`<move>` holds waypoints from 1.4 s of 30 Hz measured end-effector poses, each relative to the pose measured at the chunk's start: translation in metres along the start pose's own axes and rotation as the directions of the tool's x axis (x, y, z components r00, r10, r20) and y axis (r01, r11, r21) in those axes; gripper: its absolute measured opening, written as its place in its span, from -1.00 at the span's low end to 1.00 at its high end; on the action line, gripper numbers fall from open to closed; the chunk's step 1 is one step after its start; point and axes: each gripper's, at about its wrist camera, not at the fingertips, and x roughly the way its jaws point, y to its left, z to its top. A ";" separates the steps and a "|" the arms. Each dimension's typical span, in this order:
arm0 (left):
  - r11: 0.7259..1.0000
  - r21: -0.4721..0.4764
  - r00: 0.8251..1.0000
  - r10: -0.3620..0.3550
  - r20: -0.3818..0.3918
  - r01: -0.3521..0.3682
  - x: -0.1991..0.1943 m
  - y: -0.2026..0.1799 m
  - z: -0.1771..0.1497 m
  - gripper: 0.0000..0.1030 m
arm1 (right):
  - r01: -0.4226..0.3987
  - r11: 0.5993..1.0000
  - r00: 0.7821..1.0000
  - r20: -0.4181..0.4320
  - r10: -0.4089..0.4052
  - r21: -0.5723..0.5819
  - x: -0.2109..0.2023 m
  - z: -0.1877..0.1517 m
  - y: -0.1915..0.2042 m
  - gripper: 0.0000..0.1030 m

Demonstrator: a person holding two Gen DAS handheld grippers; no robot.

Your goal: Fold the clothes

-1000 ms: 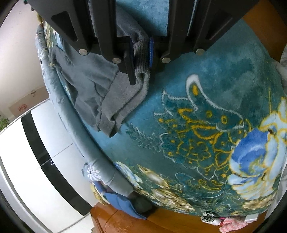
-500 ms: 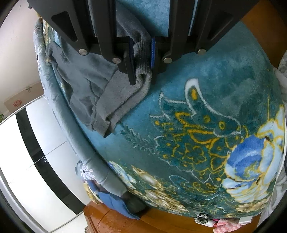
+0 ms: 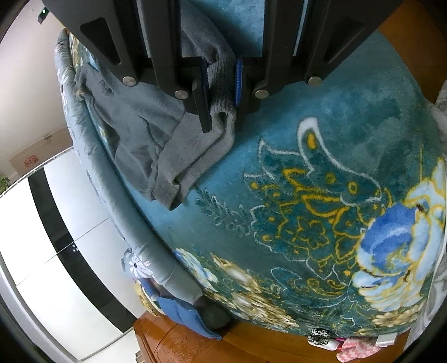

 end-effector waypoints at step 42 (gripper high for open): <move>0.975 -0.136 0.982 -0.163 0.096 0.175 -0.021 0.004 -0.015 -0.82 | -0.255 0.513 0.944 0.326 -0.053 0.819 -0.075 -0.144 -0.037 -0.84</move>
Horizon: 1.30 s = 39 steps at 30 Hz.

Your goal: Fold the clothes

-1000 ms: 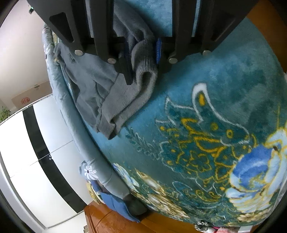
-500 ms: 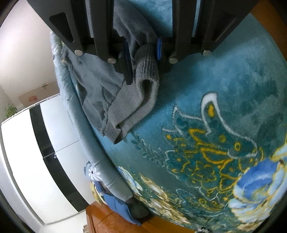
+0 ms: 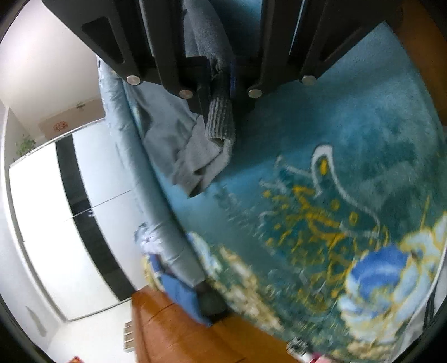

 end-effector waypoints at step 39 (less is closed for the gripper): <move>0.885 0.444 0.952 0.242 -0.186 -0.139 0.162 -0.115 0.012 -0.08 | -0.040 0.981 0.980 -0.199 0.001 -0.188 0.264 0.110 0.138 0.02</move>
